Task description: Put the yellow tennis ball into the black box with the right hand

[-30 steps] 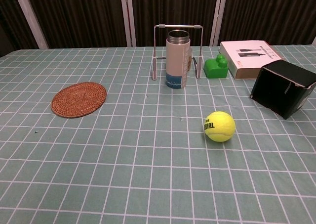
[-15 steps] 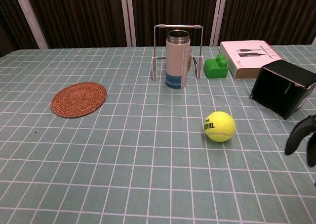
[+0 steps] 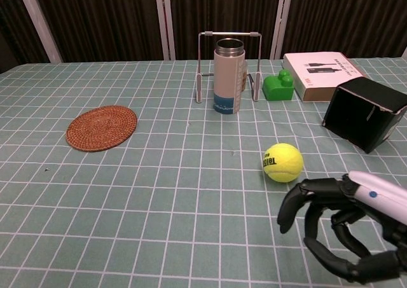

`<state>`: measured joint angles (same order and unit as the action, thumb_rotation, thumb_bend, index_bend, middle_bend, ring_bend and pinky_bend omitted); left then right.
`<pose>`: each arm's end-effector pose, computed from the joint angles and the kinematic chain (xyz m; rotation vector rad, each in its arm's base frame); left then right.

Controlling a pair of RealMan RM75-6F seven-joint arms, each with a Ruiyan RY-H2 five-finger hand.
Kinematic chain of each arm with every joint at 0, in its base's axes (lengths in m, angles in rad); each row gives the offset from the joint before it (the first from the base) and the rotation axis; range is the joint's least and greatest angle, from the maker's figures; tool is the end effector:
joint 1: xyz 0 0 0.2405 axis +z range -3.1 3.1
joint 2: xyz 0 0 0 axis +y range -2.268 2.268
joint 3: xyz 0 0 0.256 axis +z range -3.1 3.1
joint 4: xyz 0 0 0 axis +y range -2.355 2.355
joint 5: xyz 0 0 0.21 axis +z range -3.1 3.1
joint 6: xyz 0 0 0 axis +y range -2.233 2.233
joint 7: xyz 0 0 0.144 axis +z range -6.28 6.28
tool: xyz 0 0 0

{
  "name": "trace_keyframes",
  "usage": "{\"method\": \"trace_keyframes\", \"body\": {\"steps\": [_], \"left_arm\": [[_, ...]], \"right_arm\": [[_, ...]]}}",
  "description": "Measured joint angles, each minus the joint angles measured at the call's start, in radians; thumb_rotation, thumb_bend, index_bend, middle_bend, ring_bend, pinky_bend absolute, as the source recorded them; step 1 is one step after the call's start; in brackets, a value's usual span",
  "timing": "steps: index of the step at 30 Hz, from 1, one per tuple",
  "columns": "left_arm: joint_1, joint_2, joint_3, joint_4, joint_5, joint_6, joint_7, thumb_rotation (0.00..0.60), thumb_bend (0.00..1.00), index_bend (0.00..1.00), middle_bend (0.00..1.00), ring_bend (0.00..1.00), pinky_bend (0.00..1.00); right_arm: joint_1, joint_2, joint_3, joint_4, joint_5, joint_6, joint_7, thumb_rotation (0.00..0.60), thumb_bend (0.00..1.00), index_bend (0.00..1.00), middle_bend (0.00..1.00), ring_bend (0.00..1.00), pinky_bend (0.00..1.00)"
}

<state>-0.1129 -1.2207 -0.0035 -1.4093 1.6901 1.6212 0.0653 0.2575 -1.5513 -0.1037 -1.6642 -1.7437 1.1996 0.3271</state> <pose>-0.3064 0.1792 0.1436 -1.5500 -0.6143 -0.9583 -0.1801 -0.1557 -0.0266 1.7331 -1.6693 1.4098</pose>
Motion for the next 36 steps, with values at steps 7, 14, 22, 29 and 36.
{"method": "trace_keyframes", "body": {"steps": [7, 14, 22, 29, 36], "left_arm": [[-0.007, 0.0, -0.013, -0.008, -0.039, -0.032, 0.006, 0.6, 0.18, 0.0, 0.0, 0.0, 0.05], [-0.013, 0.006, -0.011, -0.016, -0.044, -0.049, 0.012, 0.6, 0.18, 0.0, 0.0, 0.0, 0.05], [-0.014, 0.009, -0.017, -0.018, -0.056, -0.053, 0.01, 0.6, 0.18, 0.0, 0.0, 0.0, 0.05], [-0.016, 0.004, -0.02, -0.016, -0.066, -0.062, 0.019, 0.6, 0.18, 0.0, 0.0, 0.0, 0.05], [-0.021, -0.004, -0.025, -0.02, -0.083, -0.08, 0.042, 0.6, 0.18, 0.0, 0.0, 0.0, 0.05]], "right_arm": [[0.025, -0.134, 0.08, 0.051, 0.136, -0.07, -0.07, 0.6, 0.52, 0.21, 0.27, 0.32, 0.65], [0.056, -0.212, 0.14, 0.091, 0.228, -0.118, -0.094, 0.6, 0.52, 0.08, 0.17, 0.23, 0.56], [0.085, -0.234, 0.167, 0.113, 0.265, -0.148, -0.066, 0.6, 0.52, 0.08, 0.17, 0.22, 0.51], [0.103, -0.236, 0.183, 0.145, 0.264, -0.149, -0.024, 0.6, 0.52, 0.07, 0.16, 0.2, 0.42], [0.125, -0.233, 0.201, 0.184, 0.271, -0.163, 0.048, 0.6, 0.52, 0.07, 0.15, 0.19, 0.34]]}}
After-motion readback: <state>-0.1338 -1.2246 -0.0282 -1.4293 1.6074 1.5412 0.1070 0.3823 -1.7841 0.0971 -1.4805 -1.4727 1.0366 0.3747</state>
